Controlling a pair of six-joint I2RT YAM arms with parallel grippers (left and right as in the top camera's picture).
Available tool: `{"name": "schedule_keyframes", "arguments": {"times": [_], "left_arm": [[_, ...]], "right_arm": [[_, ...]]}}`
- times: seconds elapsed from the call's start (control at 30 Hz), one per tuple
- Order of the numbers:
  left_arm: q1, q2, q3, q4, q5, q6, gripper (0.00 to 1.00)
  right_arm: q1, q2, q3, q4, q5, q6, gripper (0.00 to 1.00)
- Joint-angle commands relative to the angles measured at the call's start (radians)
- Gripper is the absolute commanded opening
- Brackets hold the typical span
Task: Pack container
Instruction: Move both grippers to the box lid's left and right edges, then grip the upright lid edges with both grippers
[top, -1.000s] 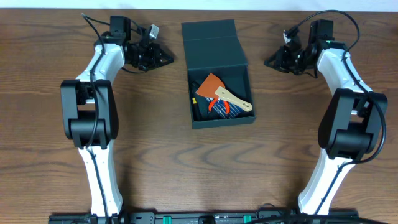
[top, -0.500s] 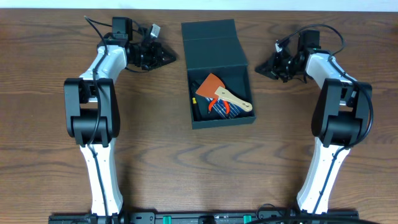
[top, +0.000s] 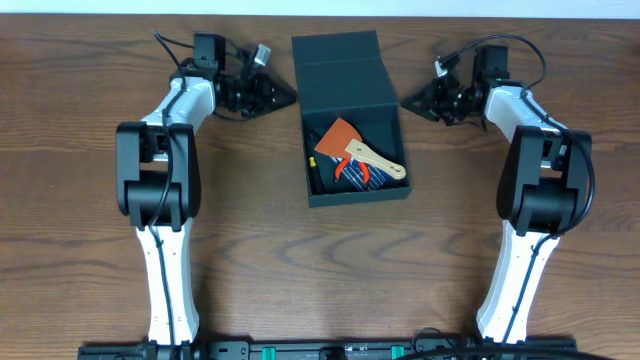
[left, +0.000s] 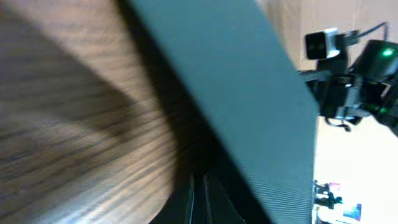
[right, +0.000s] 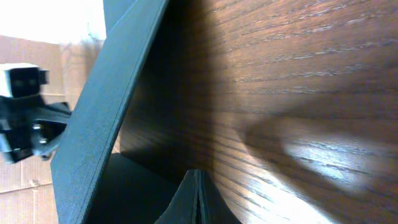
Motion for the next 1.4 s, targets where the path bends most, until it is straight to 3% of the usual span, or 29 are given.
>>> {"name": "schedule_keyframes", "arguments": {"times": [0.0, 0.53, 1.0, 1.37], "left_arm": [[-0.003, 0.028, -0.009, -0.001, 0.032, -0.012, 0.06], [-0.014, 0.040, -0.009, 0.024, 0.031, -0.013, 0.06], [-0.042, 0.083, -0.009, 0.097, 0.123, -0.028, 0.06], [-0.045, 0.083, -0.009, 0.394, 0.245, -0.240, 0.06]], "right_arm": [[0.009, 0.005, 0.000, 0.004, -0.030, 0.013, 0.01], [0.013, 0.005, 0.000, 0.006, -0.031, 0.005, 0.01], [0.014, 0.005, 0.000, 0.006, -0.050, 0.000, 0.01], [0.017, 0.005, 0.000, 0.002, -0.051, -0.029, 0.01]]}}
